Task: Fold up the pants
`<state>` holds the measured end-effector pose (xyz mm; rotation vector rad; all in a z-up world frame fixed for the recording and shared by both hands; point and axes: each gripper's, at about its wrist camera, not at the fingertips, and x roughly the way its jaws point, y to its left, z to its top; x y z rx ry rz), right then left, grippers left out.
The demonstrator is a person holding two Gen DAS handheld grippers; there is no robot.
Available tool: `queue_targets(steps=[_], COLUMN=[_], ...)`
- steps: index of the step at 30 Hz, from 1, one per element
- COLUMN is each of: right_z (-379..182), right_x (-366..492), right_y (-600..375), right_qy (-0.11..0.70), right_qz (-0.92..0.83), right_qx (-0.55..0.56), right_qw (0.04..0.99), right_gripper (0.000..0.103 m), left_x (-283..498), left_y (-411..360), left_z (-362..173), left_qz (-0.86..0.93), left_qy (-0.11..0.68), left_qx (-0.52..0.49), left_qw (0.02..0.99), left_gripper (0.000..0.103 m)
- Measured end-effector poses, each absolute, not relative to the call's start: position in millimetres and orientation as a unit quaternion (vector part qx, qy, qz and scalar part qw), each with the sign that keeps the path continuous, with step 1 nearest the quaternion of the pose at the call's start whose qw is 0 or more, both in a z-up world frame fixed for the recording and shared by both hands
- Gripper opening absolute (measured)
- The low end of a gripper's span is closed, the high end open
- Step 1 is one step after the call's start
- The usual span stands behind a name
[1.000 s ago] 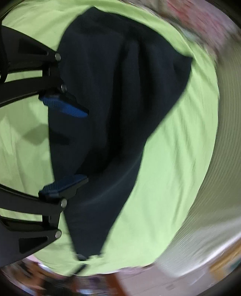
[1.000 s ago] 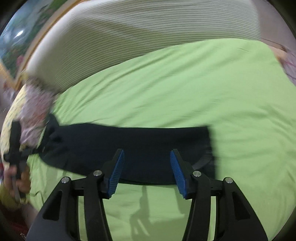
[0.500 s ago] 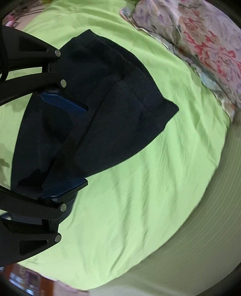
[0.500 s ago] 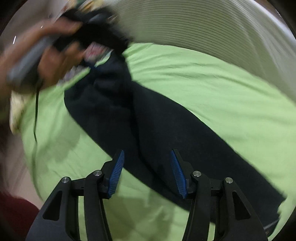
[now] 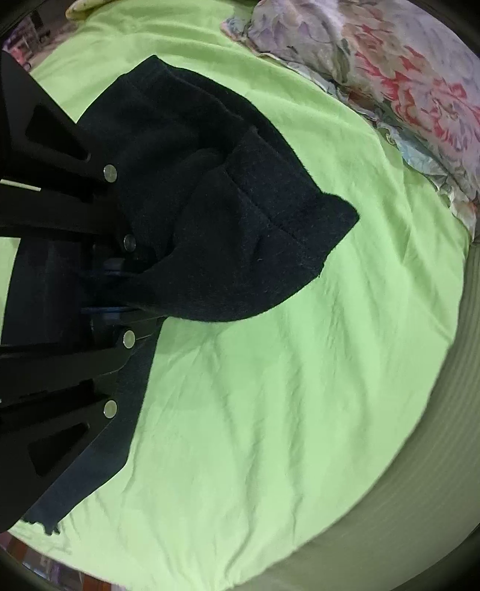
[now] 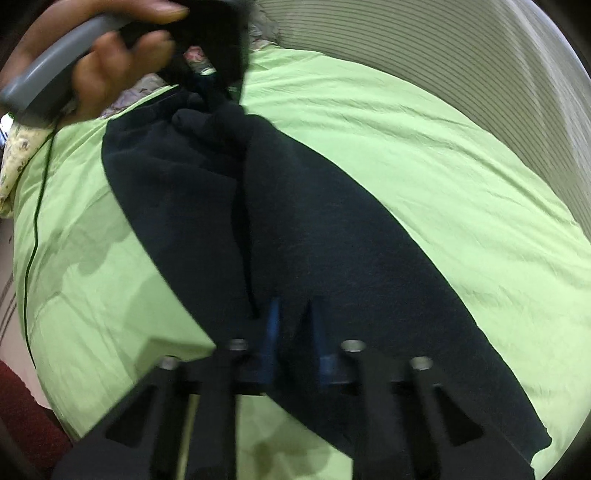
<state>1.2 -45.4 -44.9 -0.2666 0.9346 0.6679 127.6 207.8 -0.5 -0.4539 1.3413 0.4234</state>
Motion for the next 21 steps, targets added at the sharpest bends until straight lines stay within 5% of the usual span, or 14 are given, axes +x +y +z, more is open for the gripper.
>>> queue_targets(steps=[12, 21], right_z=[-9.3, -19.4], right_x=[29.7, 21.5], right_y=[-107.5, -95.9], right_qy=[0.453, 0.476], right_qz=[0.350, 0.359], right_qx=[0.046, 0.006], right_qw=[0.819, 0.803], right_gripper=[0.010, 0.004], left_x=[6.3, -43.6], left_y=[285.6, 292.3], left_z=[48.4, 13.3], left_qz=[0.082, 0.053], left_qy=[0.490, 0.465], left_qx=[-0.328, -0.363], left_qw=[0.803, 0.806], left_gripper=[0.004, 0.004])
